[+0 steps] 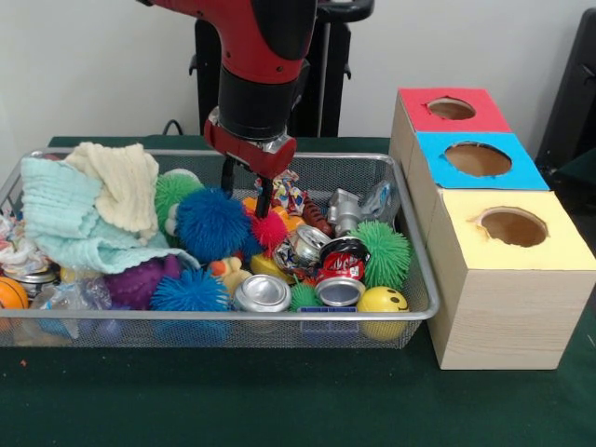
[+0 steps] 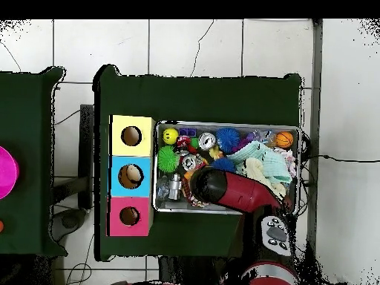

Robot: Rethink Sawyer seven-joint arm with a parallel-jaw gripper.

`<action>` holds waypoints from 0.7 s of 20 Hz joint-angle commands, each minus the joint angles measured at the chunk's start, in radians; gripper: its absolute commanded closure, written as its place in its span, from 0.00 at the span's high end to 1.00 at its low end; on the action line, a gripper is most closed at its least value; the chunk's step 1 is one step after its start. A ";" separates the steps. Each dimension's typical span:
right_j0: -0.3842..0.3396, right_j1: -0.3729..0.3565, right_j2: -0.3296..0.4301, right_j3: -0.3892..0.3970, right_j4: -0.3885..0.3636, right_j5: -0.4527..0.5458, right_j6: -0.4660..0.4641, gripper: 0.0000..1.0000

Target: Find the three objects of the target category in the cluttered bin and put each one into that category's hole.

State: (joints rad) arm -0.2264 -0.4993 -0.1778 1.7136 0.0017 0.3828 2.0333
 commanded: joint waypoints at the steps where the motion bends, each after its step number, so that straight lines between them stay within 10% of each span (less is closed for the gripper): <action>1: -0.014 0.040 0.060 0.031 0.003 -0.046 0.123 1.00; 5: 0.005 0.042 0.043 -0.008 0.034 0.040 0.142 1.00; 14: 0.030 0.147 -0.003 -0.354 0.081 0.351 0.158 1.00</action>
State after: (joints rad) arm -0.1966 -0.4391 -0.2036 1.5867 0.0150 0.5252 2.0333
